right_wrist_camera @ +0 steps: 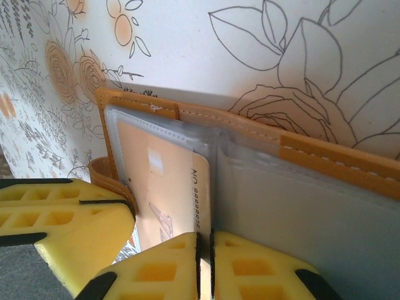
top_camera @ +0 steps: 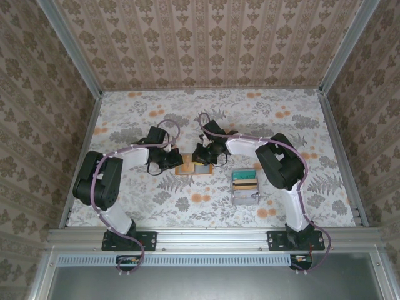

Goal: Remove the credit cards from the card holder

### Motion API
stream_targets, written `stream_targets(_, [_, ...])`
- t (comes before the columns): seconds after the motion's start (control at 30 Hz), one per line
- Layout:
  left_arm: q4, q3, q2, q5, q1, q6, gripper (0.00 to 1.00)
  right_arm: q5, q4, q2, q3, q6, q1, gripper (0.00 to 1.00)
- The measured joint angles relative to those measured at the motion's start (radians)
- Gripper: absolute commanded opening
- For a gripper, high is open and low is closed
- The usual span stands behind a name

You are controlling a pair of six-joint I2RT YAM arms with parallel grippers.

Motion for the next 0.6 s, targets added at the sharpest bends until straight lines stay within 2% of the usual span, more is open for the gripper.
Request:
stream_targets(0.1, [0.000,0.000,0.000,-0.002,0.000,-0.004,0.00,-0.003,0.004,0.000,-0.001,0.005,-0.002,0.00])
stream_targets(0.6, [-0.003,0.000,0.000,-0.016,0.002,-0.006,0.00,-0.011,0.048,-0.045,-0.090,-0.005,-0.049,0.00])
